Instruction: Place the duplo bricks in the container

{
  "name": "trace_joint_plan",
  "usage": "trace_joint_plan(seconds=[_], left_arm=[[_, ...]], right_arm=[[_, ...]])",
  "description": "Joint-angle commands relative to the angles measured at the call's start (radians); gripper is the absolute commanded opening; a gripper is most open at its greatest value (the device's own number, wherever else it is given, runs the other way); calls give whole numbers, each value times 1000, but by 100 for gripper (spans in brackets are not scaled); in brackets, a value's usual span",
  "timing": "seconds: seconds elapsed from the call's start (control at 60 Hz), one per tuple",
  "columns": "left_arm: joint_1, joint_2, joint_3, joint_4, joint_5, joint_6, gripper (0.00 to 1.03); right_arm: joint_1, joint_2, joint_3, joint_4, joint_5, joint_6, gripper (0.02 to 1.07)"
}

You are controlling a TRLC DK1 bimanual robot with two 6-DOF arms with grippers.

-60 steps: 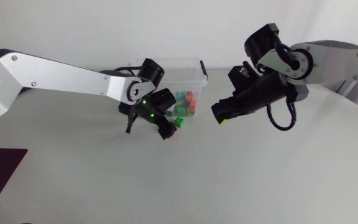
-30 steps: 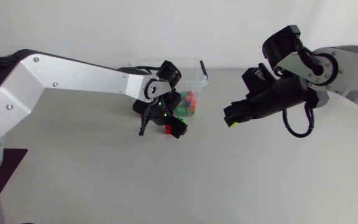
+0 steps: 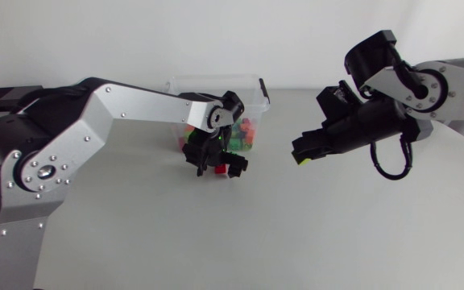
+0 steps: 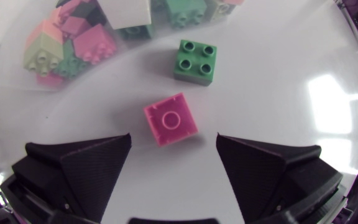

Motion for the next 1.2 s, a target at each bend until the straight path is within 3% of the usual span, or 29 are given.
trace_joint_plan(seconds=[0.0,0.2,0.367,0.467,0.583,0.7,0.9,1.183], left_arm=[[-12,19,42,-3,-18,-53,93],[-12,35,68,-4,-20,-77,89],[-3,49,89,-9,-20,-110,72],[1,61,101,-14,-18,-128,56],[7,73,117,-27,-15,-139,52],[11,82,118,-27,-12,-148,38],[27,85,94,-27,-11,-148,27],[48,-74,-44,-15,6,-125,23]], right_arm=[[-12,-19,-32,-8,-4,1,31],[-15,-19,-29,-9,-4,4,31],[-15,-22,-27,-12,-4,7,31],[-15,-22,-30,-11,-4,9,31],[-13,-22,-29,-12,-4,14,31],[-12,-30,-30,-12,-4,15,31],[-13,-33,-29,-12,-4,15,31],[27,0,68,-5,-3,44,31]])
